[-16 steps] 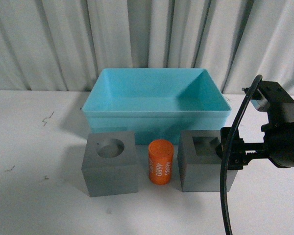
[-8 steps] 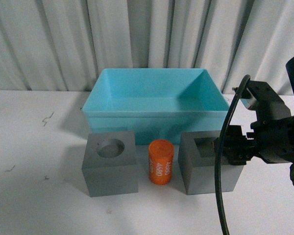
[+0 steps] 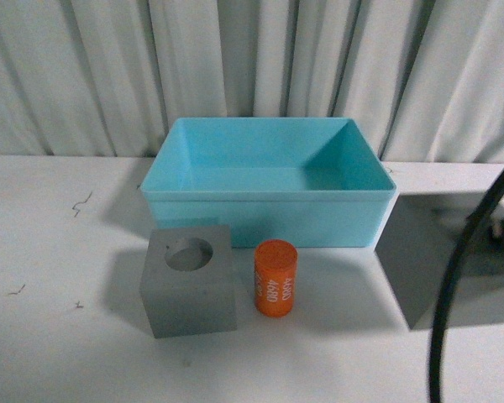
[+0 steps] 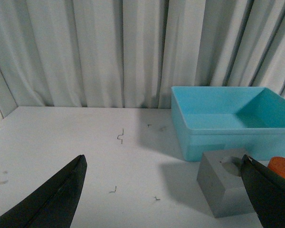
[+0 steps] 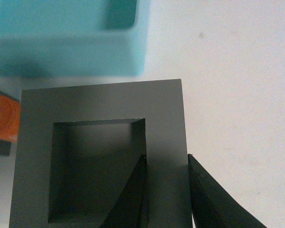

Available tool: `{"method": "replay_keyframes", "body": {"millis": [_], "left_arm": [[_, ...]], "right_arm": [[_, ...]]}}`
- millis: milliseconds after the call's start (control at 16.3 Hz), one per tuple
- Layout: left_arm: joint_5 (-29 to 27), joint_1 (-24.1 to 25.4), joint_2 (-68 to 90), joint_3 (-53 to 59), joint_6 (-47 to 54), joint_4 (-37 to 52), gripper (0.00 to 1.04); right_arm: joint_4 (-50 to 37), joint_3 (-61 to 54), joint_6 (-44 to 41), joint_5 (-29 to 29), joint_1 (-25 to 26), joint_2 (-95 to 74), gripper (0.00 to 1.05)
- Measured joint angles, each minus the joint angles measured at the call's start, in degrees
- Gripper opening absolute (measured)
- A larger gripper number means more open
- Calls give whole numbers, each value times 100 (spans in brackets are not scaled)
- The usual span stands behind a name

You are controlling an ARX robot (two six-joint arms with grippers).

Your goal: Place gray and orange parts in blue box

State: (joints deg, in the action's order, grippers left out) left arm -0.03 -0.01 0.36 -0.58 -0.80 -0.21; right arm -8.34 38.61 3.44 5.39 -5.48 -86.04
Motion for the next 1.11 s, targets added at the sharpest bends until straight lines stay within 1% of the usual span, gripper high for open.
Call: {"method": "replay_keyframes", "body": {"millis": [62, 123, 185, 246, 308, 369, 492, 554, 677, 738, 800, 1107], "left_arm": [[0, 0, 0, 0, 0, 0, 98], [0, 0, 0, 0, 0, 0, 98], [0, 0, 0, 0, -2, 0, 98], [0, 0, 0, 0, 0, -2, 98], [-2, 0, 0, 0, 0, 0, 98], [0, 0, 0, 0, 0, 0, 98], [0, 0, 0, 0, 0, 0, 98], [0, 0, 0, 0, 0, 0, 98], [0, 0, 0, 0, -2, 0, 98], [0, 0, 0, 0, 0, 0, 98], [0, 0, 0, 0, 0, 0, 98], [0, 0, 0, 0, 0, 0, 98]], "right_arm": [[214, 87, -131, 68, 195, 437, 19], [341, 339, -275, 175, 494, 723, 19], [330, 817, -459, 173, 802, 699, 19], [310, 1469, -597, 210, 1082, 396, 19], [262, 1947, -590, 299, 1226, 15, 19], [361, 2505, -588, 398, 1231, -487, 19], [533, 3320, -538, 608, 1115, -1241, 19], [640, 3766, -514, 616, 986, -1620, 19], [708, 4284, -437, 680, 765, -2006, 19], [573, 5034, -142, 730, 323, -2509, 19], [527, 5351, 197, 621, -57, -3126, 18], [527, 5543, 715, 188, -136, -3893, 18]]}}
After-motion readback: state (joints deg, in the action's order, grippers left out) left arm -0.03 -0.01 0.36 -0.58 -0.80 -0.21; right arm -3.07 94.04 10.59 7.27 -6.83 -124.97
